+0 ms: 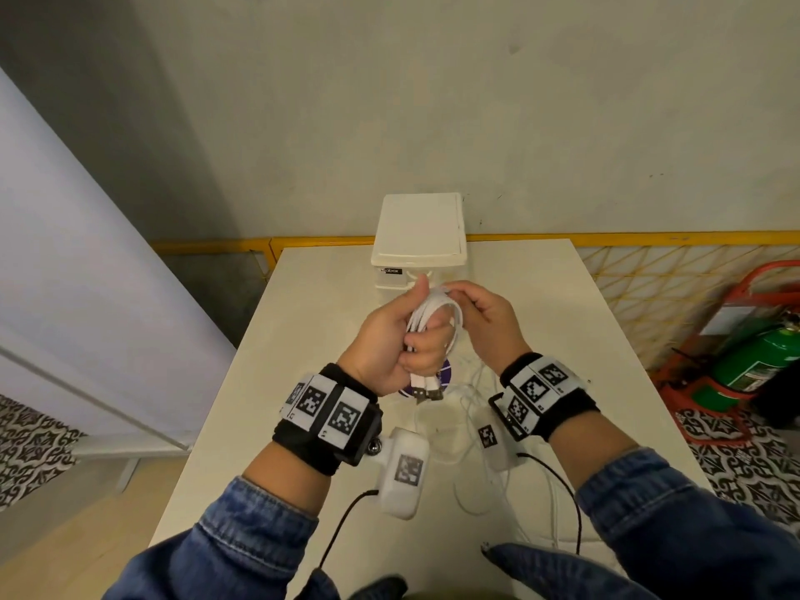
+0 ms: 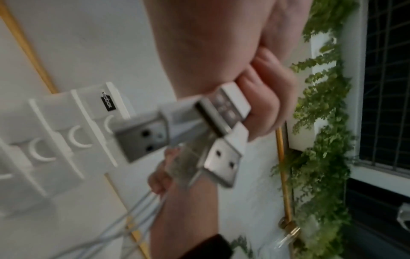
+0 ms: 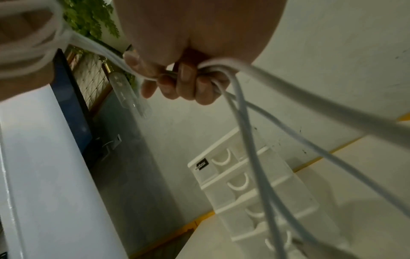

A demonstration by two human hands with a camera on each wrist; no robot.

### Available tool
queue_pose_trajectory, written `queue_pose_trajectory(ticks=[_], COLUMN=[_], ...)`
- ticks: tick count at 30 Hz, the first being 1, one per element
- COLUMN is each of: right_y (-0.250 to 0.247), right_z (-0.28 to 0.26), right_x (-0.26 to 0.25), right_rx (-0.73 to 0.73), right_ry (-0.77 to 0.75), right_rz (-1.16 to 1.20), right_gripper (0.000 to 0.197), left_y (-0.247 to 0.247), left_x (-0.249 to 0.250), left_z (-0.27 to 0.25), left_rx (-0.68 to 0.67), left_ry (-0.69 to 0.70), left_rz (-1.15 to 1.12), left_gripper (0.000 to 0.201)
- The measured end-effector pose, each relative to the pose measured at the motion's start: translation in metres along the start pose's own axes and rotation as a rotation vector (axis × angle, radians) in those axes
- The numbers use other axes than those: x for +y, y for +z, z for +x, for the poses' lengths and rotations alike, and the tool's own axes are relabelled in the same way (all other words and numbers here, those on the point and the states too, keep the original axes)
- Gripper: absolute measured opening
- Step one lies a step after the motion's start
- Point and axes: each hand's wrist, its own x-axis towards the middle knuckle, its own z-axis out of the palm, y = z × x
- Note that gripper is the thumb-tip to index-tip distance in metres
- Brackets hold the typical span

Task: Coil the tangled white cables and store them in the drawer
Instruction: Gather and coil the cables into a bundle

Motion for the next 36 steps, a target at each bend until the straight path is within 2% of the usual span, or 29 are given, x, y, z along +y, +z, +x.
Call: queue_pose_trajectory(ticks=[4, 7, 9, 12, 14, 20, 23, 27, 31, 34, 36], right_y=[0.010, 0.014, 0.009, -0.014, -0.029, -0.038, -0.034, -0.006, 0.019, 0.028, 0.030], right_z=[-0.017, -0.029, -0.031, -0.020, -0.010, -0.011, -0.018, -0.033, -0.047, -0.052, -0.053], right_x=[0.022, 0.030, 0.025, 0.017, 0.013, 0.014, 0.021, 0.033, 0.051, 0.055, 0.052], right_rx=[-0.082, -0.127, -0.065, 0.170, 0.242, 0.334, 0.252, -0.039, -0.163, -0.235, -0.254], right_ry=[-0.029, -0.048, -0.036, 0.036, -0.014, -0.113, -0.121, -0.090, 0.094, 0.192, 0.228], right_rz=[-0.226, -0.334, -0.310, -0.187, -0.213, -0.240, -0.317, -0.518, -0.403, -0.331, -0.295], right_gripper=[0.021, 0.023, 0.023, 0.020, 0.020, 0.021, 0.019, 0.025, 0.022, 0.032, 0.035], left_y=[0.003, 0.001, -0.001, -0.005, -0.005, -0.003, 0.005, 0.021, 0.021, 0.023, 0.024], left_x=[0.018, 0.027, 0.029, 0.029, 0.026, 0.022, 0.025, 0.030, 0.044, 0.044, 0.040], left_z=[-0.004, -0.009, -0.013, -0.018, -0.020, -0.016, -0.018, -0.011, -0.008, -0.004, 0.000], left_rx=[-0.002, 0.072, 0.138, 0.312, 0.387, 0.538, 0.427, 0.252, 0.111, 0.048, 0.011], left_ry=[0.207, 0.243, 0.183, -0.014, -0.091, -0.095, -0.056, 0.096, 0.248, 0.251, 0.233], left_rz=[-0.130, -0.145, -0.068, 0.305, 0.447, 0.463, 0.364, 0.010, -0.311, -0.563, -0.625], left_gripper=[0.055, 0.051, 0.048, 0.047, 0.045, 0.038, 0.037, 0.048, 0.046, 0.048, 0.049])
